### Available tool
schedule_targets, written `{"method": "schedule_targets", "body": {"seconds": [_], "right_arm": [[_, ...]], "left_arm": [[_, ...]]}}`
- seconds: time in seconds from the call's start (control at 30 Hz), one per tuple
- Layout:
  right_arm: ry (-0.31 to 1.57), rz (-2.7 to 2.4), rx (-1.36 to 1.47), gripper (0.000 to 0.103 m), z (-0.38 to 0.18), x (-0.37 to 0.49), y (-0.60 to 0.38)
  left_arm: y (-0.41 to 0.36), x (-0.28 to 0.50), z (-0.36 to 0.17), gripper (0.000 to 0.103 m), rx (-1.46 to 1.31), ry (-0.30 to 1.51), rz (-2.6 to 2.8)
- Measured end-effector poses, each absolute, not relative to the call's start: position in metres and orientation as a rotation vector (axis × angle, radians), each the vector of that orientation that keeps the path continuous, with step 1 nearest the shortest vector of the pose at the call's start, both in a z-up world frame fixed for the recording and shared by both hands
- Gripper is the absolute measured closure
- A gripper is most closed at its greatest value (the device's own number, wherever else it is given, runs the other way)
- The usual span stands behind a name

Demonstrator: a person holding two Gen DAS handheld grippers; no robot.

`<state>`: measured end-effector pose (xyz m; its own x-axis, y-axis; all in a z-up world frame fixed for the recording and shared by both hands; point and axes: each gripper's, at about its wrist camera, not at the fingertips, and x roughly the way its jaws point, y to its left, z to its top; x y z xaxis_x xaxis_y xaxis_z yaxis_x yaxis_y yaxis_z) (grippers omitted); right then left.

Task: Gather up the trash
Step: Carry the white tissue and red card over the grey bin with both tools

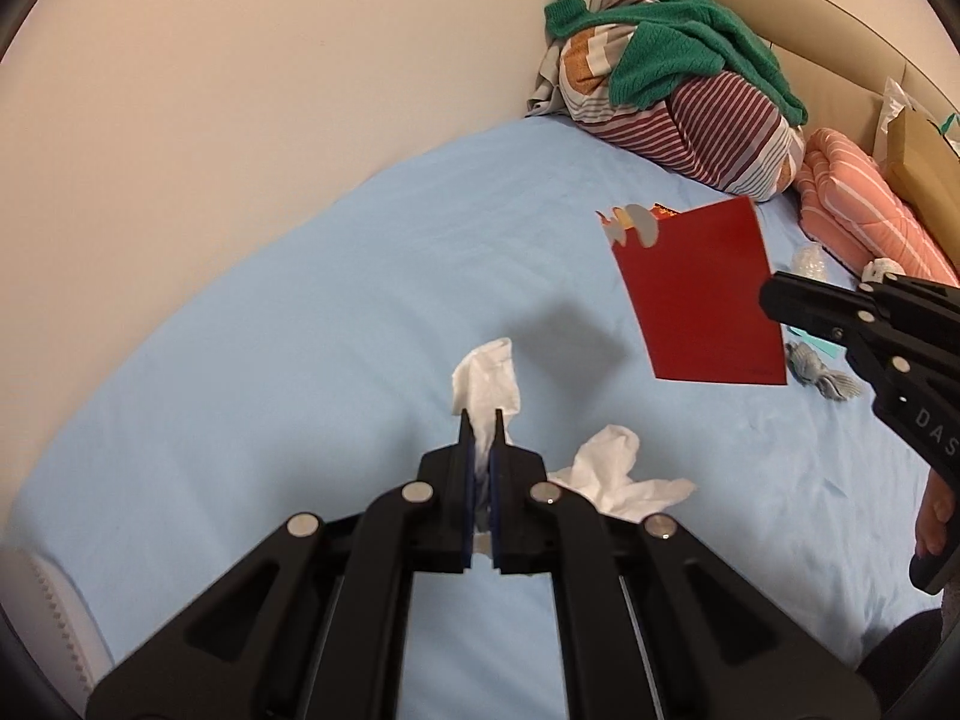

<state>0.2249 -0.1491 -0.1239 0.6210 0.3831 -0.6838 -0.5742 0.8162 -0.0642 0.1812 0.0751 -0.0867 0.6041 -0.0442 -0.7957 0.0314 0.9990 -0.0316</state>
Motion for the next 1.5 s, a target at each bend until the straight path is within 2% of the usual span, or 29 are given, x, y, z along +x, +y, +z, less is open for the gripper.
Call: {"method": "schedule_targets", "body": {"seconds": [0.63, 1.5], "right_arm": [[0.580, 0.692, -0.369, 0.102, -0.050, 0.043, -0.085], [0.463, 0.961, -0.434, 0.102, -0.004, -0.040, 0.032]], "left_arm": [[0.159, 0.006, 0.023, 0.099, -0.050, 0.784, 0.117], [0.264, -0.132, 0.098, 0.099, -0.079, 0.646, 0.407]]}}
